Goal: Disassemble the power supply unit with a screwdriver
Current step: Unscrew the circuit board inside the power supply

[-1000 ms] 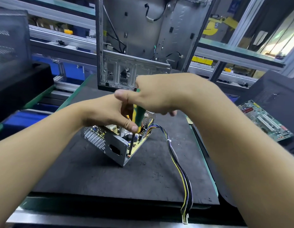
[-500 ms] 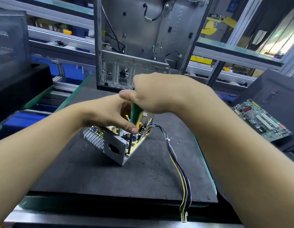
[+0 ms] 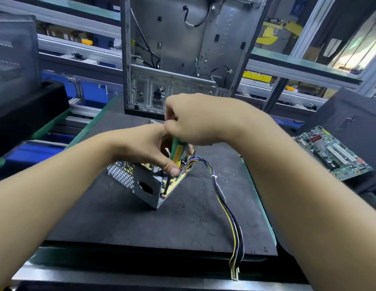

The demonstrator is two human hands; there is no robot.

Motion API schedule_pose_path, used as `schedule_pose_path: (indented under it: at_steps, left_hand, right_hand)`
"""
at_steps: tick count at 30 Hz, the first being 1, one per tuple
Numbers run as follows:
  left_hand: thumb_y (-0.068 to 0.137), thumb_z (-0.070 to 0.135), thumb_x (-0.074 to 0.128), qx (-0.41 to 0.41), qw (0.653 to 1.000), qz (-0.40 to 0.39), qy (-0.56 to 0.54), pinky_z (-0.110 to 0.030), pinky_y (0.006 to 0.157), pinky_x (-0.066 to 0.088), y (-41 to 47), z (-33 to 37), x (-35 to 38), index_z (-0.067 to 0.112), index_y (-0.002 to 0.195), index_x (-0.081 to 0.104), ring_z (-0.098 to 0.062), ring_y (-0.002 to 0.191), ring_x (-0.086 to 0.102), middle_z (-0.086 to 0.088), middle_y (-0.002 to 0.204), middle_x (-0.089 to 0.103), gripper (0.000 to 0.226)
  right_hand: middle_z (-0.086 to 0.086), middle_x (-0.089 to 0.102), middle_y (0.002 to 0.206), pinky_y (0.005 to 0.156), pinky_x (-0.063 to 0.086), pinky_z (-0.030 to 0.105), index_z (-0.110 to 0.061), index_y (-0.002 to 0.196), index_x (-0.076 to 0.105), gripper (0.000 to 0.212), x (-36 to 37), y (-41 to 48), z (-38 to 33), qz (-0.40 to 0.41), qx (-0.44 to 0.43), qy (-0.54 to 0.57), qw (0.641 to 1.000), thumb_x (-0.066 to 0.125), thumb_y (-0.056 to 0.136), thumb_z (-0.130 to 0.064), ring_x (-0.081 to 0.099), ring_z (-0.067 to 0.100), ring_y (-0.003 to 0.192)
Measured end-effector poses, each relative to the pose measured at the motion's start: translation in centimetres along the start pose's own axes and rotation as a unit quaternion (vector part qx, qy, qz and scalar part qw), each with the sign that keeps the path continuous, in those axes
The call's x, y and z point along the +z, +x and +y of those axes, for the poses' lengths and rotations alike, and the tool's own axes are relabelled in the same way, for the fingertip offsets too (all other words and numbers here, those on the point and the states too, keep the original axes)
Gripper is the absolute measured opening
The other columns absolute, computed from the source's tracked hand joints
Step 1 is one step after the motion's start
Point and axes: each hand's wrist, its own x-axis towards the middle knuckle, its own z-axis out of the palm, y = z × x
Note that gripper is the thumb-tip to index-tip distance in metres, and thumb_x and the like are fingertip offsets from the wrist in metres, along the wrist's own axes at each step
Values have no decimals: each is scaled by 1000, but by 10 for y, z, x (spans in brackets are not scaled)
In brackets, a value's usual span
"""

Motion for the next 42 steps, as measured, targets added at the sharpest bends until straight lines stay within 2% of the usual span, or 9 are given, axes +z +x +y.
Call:
schedule_pose_path:
  at_steps: [2,5,8,12,14,22,29,35,42]
  left_hand:
    - [76,11,80,-11,999,-42,-28,-24,85,55,-4,-3,-8,16,123,65,-15,111,68,0,118,73,50]
    - [80,9,78,-25,998,-49,-16,-19,85,53,-4,-4,-15,9,117,69,-17,109,70,-5,119,74,38]
    - [62,31,92,-10,997,27,76,-30,87,50,4,-2,-7,6,107,69,-27,108,64,-14,112,71,57]
    - [61,30,94,14,994,-27,100,-8,71,45,5,8,-6,48,95,70,9,86,64,26,89,70,45]
    - [70,27,90,10,985,-27,172,-5,70,43,4,9,-15,45,90,70,9,81,65,27,84,70,34]
    - [76,33,85,-50,905,-124,404,-33,78,51,25,18,0,34,86,79,-10,87,63,11,87,69,12]
    - [71,43,88,-68,916,-135,370,-38,82,52,34,20,12,36,93,75,-10,88,65,16,95,72,26]
    - [77,39,85,-61,953,-92,281,-23,68,55,48,17,26,33,91,79,-3,70,69,19,78,74,17]
    - [81,24,80,-72,942,-71,319,-12,58,47,75,25,45,26,83,79,1,63,69,16,66,73,3]
  right_hand:
    - [-2,64,97,75,50,34,-20,111,56,19,-5,-6,2,-28,-18,26,999,50,94,-26,61,23,92]
    - [-3,61,107,82,51,37,-26,113,53,25,-9,-13,4,-46,-28,29,998,56,90,-34,61,21,93]
    - [-1,65,90,62,48,33,-22,105,45,38,-1,-11,4,-33,7,40,999,48,94,-59,66,17,63]
    - [-3,59,100,53,36,30,-21,103,52,20,5,-7,12,41,-19,41,998,52,98,-40,52,12,60]
    - [-11,53,89,58,37,25,-24,100,56,14,-2,-13,18,53,-33,78,995,59,92,-35,50,7,69]
    - [-9,65,78,56,48,28,-27,85,59,6,-20,-27,40,97,2,156,983,61,87,-32,55,3,57]
    - [-4,69,79,64,59,42,-24,88,60,5,-19,-41,53,102,22,179,978,62,89,-29,67,20,68]
    - [-9,60,73,45,41,20,-25,88,61,9,-23,-52,72,138,49,188,971,64,89,-33,50,2,47]
    - [-6,62,74,52,42,27,-27,90,61,8,-31,-80,102,162,109,158,968,61,89,-34,53,9,54]
